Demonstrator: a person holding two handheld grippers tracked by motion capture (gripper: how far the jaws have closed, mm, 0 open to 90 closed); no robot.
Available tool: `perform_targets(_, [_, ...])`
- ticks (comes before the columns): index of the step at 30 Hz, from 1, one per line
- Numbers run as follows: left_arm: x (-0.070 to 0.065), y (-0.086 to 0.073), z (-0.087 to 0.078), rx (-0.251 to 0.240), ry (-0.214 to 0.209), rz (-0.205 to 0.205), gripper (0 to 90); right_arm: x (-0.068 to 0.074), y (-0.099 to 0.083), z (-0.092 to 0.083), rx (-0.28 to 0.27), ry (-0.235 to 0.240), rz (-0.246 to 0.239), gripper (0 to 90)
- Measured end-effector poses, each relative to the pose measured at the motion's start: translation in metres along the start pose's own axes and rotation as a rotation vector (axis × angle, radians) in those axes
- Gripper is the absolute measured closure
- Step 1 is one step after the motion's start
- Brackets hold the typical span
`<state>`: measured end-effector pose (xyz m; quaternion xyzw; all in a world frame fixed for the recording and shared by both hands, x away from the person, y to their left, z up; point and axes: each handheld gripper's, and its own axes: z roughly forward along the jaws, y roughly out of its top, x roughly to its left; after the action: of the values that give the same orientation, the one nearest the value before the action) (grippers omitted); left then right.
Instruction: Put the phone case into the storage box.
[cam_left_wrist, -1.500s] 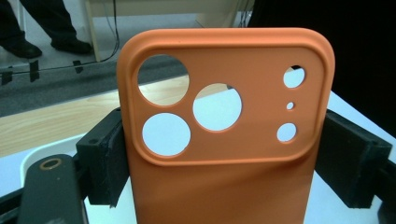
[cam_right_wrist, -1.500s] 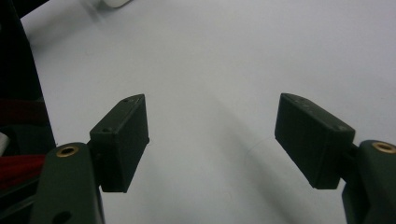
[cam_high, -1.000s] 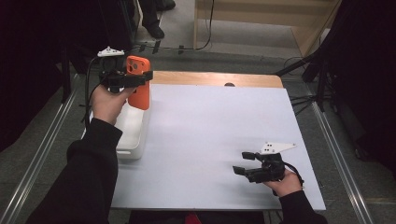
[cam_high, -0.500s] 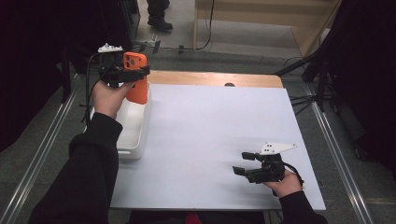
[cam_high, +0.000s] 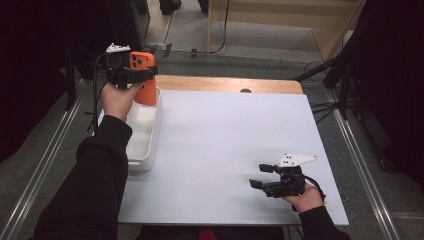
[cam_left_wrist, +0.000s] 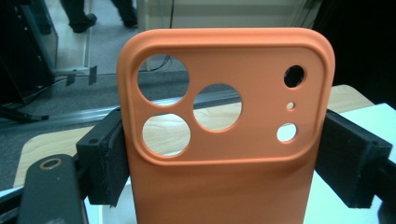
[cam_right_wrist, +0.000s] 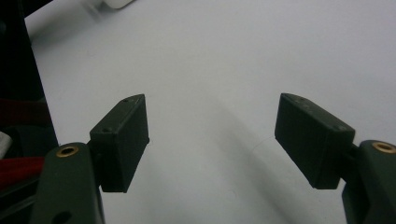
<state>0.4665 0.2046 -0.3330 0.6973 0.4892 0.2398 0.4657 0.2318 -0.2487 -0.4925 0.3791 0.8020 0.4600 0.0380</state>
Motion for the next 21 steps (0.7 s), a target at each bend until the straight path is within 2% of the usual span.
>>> perform_targets(8, [0.008,-0.003,0.008,-0.010,0.025,-0.018,15.8,0.000,0.000,-0.001,-0.002,0.000,0.000,24.9])
perform_targets(16, [0.011,-0.006,0.019,-0.007,0.073,-0.025,15.8,0.000,0.000,-0.001,-0.004,0.002,-0.001,24.9])
perform_targets(21, [0.014,-0.010,0.024,-0.004,0.082,-0.040,15.8,0.000,0.000,-0.001,-0.006,0.001,0.000,24.9])
